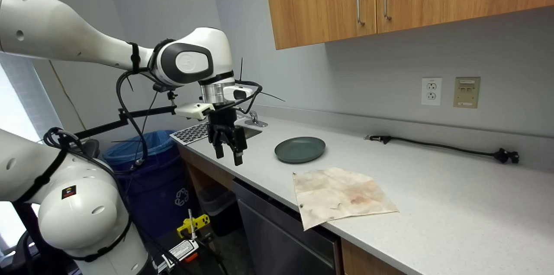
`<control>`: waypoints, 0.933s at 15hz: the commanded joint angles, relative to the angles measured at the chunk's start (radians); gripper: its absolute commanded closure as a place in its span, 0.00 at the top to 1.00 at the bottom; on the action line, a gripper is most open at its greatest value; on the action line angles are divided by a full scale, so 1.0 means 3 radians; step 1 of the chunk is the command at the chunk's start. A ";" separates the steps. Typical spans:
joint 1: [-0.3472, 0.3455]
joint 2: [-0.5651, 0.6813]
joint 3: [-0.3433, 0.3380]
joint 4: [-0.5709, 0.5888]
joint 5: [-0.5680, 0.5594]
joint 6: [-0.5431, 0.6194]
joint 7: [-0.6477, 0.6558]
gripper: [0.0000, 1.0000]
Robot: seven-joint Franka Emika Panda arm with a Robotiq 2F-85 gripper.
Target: Fold the towel in two triangles
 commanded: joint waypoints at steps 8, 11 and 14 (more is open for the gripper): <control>0.0012 0.0014 -0.0010 0.0005 -0.0006 -0.0006 0.0007 1.00; 0.0012 0.0016 -0.0011 0.0005 -0.0006 -0.0006 0.0007 1.00; 0.0016 0.0017 -0.0015 0.0005 -0.0013 -0.0002 -0.0015 1.00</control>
